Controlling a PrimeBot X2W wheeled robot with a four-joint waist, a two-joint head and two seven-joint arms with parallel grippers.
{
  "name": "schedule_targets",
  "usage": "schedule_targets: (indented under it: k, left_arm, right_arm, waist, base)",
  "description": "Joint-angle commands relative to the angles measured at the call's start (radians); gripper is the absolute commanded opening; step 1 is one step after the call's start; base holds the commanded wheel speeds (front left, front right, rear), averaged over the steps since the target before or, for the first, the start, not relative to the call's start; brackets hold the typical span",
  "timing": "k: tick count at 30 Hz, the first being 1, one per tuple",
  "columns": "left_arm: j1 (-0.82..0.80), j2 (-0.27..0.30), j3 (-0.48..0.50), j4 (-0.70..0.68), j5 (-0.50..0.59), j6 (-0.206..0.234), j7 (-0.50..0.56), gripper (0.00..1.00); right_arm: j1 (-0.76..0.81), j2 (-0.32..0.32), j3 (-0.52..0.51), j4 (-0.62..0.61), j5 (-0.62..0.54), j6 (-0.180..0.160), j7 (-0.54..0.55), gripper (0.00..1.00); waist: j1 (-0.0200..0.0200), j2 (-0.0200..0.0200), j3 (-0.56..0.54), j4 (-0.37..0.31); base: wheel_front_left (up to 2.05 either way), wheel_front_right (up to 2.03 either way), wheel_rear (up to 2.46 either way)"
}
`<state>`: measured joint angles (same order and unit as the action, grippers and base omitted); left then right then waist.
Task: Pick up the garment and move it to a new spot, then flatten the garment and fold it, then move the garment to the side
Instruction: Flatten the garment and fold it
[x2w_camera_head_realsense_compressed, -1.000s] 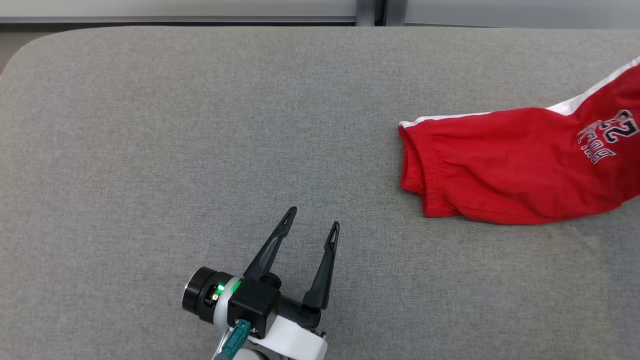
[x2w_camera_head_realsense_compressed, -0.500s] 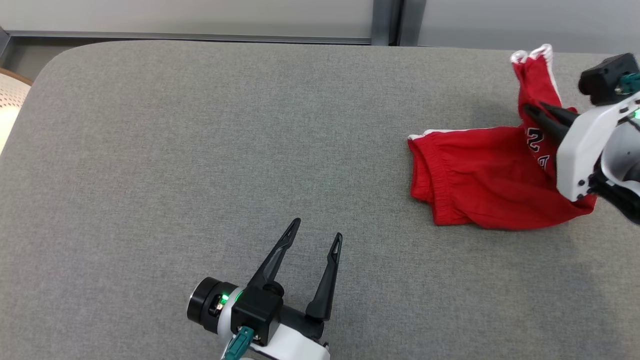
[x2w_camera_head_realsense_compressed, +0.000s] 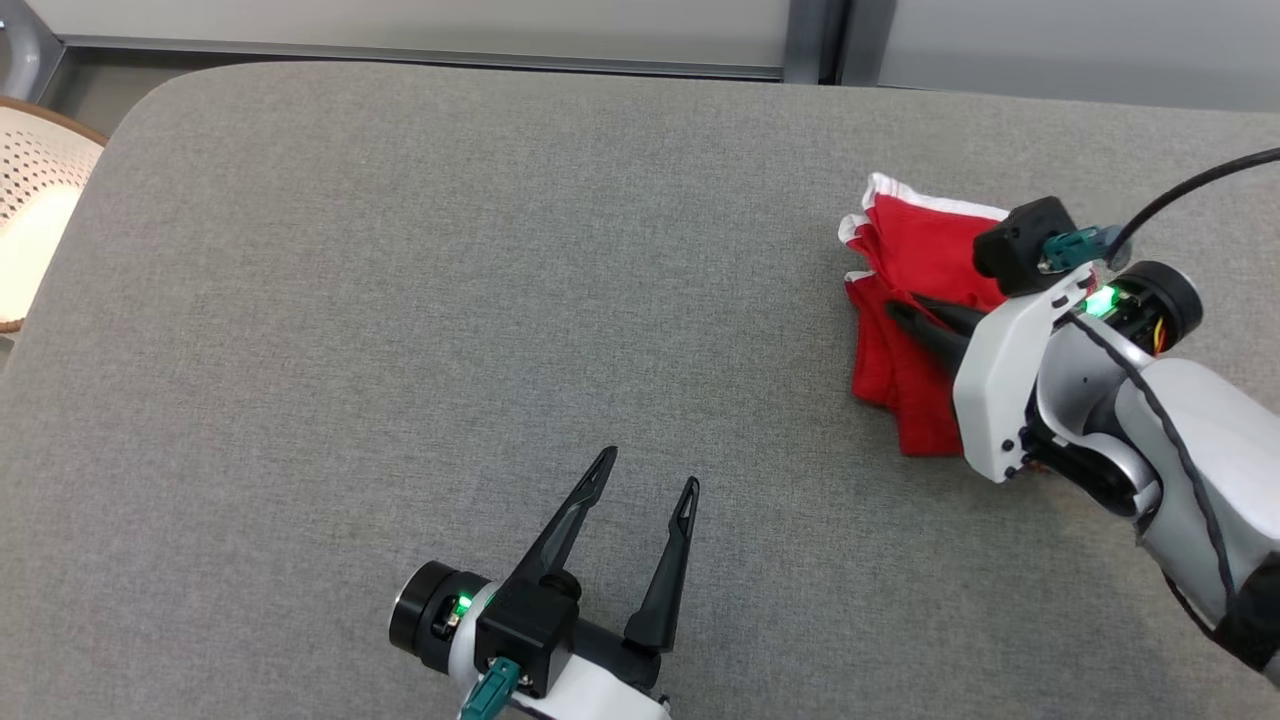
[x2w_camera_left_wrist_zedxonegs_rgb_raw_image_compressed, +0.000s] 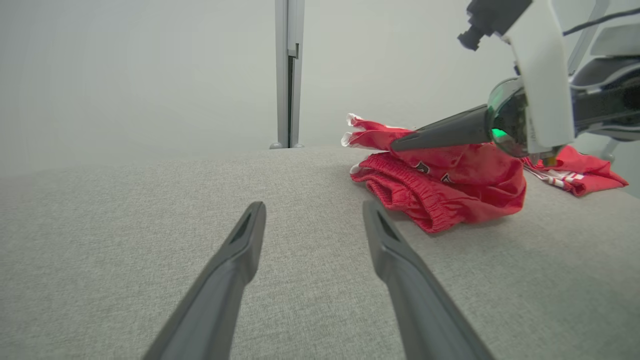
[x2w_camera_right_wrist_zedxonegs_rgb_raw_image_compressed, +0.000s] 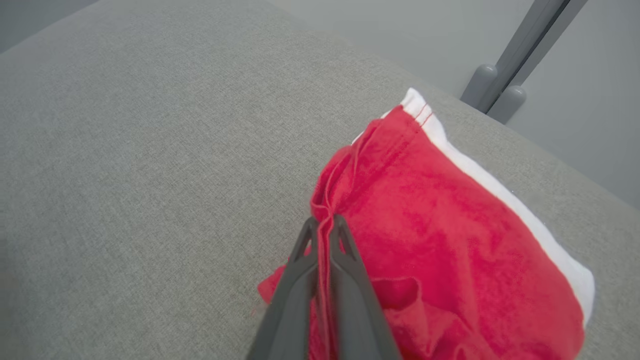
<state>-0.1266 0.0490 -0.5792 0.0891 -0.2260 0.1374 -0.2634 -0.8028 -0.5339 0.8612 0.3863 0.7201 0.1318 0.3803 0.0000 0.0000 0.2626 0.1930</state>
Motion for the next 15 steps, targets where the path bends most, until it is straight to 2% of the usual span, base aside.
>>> schedule_targets:
  k: [1,3,4,5,9,12,15]
  left_arm:
    - [-0.008,0.003,0.001,0.002,-0.004,0.003,-0.001,1.00]
    - [-0.009,0.003,0.000,0.003,-0.005,0.004,-0.001,1.00]
    - [-0.010,0.003,-0.001,0.003,-0.006,0.005,-0.001,1.00]
    - [-0.010,0.003,-0.002,0.004,-0.007,0.005,-0.001,1.00]
    - [-0.012,0.004,-0.002,0.009,-0.011,0.005,-0.001,1.00]
    - [-0.012,0.003,0.003,0.012,-0.010,0.008,-0.001,1.00]
    - [0.001,0.003,0.013,0.012,-0.007,0.011,-0.001,1.00]
  right_arm:
    - [0.017,0.008,-0.003,-0.003,-0.007,-0.002,0.008,0.00]
    - [0.029,0.024,-0.015,-0.001,-0.017,-0.002,0.013,0.00]
    - [0.034,0.033,-0.023,0.002,-0.022,-0.002,0.015,0.33]
    - [0.040,0.044,-0.030,-0.002,-0.026,-0.002,0.008,1.00]
    - [0.065,0.076,-0.073,-0.036,-0.006,-0.002,-0.043,1.00]
    - [0.078,0.057,-0.134,-0.071,-0.020,-0.002,-0.117,1.00]
    - [0.105,0.012,-0.219,-0.085,-0.074,-0.002,-0.204,1.00]
  waist:
    - [0.0000,0.0000,0.001,0.002]
    - [0.0000,0.0000,0.002,0.004]
    - [0.0000,0.0000,0.002,0.005]
    - [0.0000,0.0000,0.002,0.005]
    - [0.0000,0.0000,-0.003,0.002]
    - [0.0000,0.0000,-0.013,-0.004]
    - [0.0000,0.0000,-0.028,-0.016]
  base:
    - [0.00,0.00,0.00]
    - [0.00,0.00,0.00]
    - [0.00,0.00,0.00]
    - [0.00,0.00,0.00]
    - [0.00,0.00,0.00]
    - [0.00,0.00,0.00]
    - [0.00,0.00,0.00]
